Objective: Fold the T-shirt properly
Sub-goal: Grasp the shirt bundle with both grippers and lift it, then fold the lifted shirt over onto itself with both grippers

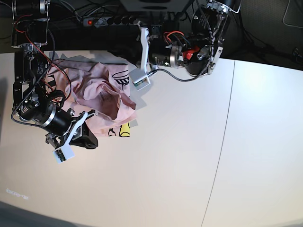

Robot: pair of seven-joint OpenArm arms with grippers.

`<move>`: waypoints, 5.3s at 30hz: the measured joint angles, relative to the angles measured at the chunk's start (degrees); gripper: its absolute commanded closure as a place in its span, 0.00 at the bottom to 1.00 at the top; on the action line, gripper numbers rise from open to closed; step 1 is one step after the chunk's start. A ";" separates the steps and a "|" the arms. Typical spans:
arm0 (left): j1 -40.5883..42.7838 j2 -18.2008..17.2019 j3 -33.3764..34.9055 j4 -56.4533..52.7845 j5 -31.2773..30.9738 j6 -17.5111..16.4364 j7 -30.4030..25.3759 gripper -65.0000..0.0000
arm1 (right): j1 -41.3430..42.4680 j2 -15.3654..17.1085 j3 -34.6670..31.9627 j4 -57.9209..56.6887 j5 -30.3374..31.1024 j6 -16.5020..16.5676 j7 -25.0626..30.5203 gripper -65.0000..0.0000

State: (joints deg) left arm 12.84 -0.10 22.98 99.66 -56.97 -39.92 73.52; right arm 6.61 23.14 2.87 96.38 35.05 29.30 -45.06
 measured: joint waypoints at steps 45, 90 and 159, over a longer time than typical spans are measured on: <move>-8.92 3.13 17.84 -1.22 30.62 0.00 -20.17 0.97 | 4.26 -3.93 -2.27 -18.08 -7.56 -0.02 3.72 1.00; -8.07 0.59 6.58 -1.73 29.88 1.11 -23.89 0.43 | 14.95 13.40 -1.49 -31.06 8.50 0.07 -13.53 1.00; -7.93 6.78 12.63 -7.87 38.36 4.15 -11.69 1.00 | 14.97 12.57 -1.51 -34.80 8.00 0.07 -11.96 1.00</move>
State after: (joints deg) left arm 4.91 6.68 35.62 91.79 -18.61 -35.77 61.82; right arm 21.58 35.70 1.37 61.58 43.05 29.36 -57.01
